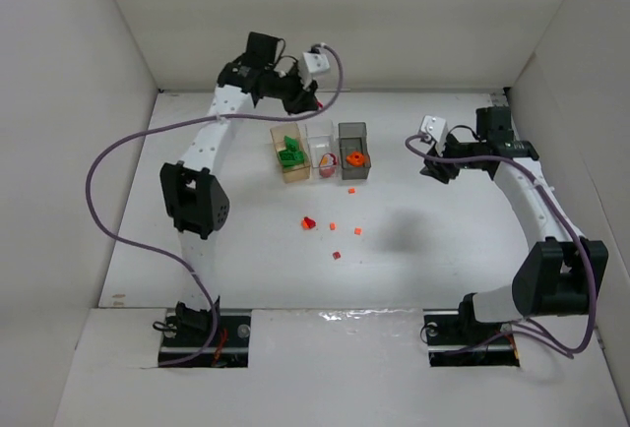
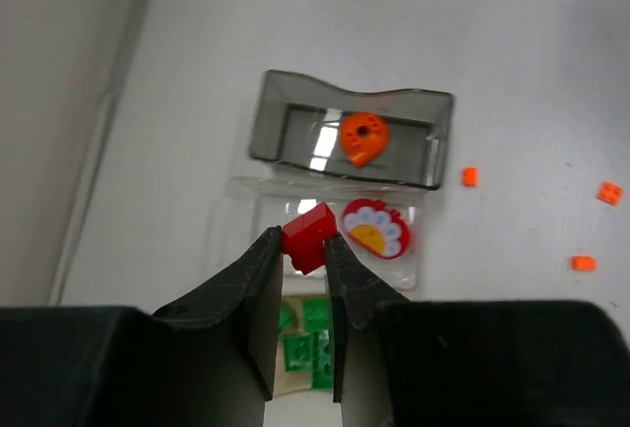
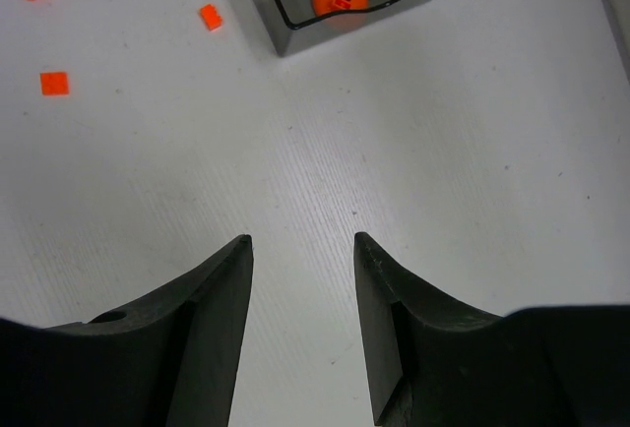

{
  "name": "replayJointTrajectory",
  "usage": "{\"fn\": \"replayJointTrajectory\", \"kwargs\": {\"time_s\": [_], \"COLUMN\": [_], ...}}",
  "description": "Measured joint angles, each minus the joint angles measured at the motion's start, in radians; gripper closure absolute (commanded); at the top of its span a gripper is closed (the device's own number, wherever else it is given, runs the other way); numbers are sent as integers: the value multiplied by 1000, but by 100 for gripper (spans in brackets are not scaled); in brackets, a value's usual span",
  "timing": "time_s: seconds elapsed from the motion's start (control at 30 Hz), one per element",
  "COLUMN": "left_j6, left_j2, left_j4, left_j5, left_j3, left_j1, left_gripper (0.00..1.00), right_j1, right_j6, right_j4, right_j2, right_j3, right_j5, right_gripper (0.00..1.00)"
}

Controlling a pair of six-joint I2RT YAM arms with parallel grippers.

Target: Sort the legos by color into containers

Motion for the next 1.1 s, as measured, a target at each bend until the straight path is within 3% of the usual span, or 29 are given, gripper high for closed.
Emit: {"fn": "replayJointTrajectory", "kwargs": {"time_s": [0.17,0.4,0.53,0.67,0.7,0.8,0.83,0.93,1.1], "left_j6": [-131,-230,-260,-272,-274,-282,-284,-306,-487], "left_j2": [27,216,276,289,289,290,289,285,181], "left_j4": [32,50,57,63,67,77,87,133,278], "left_j5": [-55,-113,-139,-162,-167,-182,-183,-186,-184], "left_j3": [63,62,63,63,65,74,74,62,-55], "left_j1": [96,66,45,29,26,19,16,13,44], "left_gripper": [98,98,92,65,50,28,12,0,0], "right_j1": [0,0,6,24,32,56,66,103,197], "right_j6": [51,99,111,118,118,115,111,90,21], "right_j4": [12,40,47,51,51,52,51,55,75], "right_j2": [23,86,123,158,164,177,179,181,182], "right_j3": [53,124,130,146,151,167,174,190,175], "right_j5": [-19,-28,-26,-13,-10,5,10,29,65], "right_gripper": [49,49,49,49,49,49,49,49,51]}}
